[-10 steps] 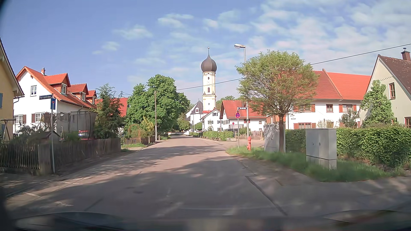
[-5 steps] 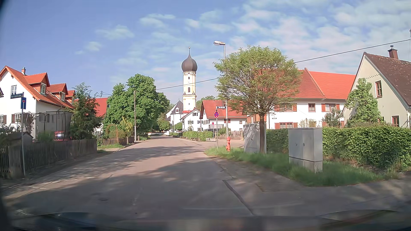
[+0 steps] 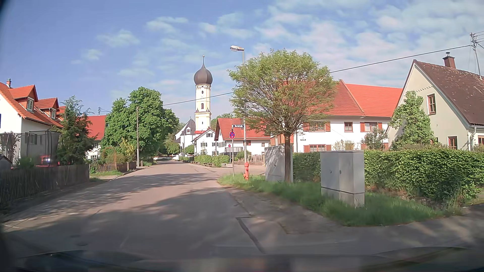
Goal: Follow the waypoints while adhering to traffic rules and regulations
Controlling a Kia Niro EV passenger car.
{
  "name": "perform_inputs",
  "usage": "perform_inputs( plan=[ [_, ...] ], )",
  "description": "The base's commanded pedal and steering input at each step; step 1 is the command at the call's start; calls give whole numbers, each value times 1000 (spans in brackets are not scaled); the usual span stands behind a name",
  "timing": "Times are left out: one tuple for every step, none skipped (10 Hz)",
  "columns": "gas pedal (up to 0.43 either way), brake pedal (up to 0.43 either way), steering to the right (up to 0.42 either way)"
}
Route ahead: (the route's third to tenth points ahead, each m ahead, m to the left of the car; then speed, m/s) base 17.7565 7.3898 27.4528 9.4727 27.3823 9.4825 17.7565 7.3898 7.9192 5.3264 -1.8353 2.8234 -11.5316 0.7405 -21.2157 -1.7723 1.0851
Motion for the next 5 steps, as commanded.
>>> perform_inputs(
  plan=[
    [0,159,475],
    [0,159,475],
    [0,159,475],
    [0,165,474],
    [0,159,474]
  ],
)
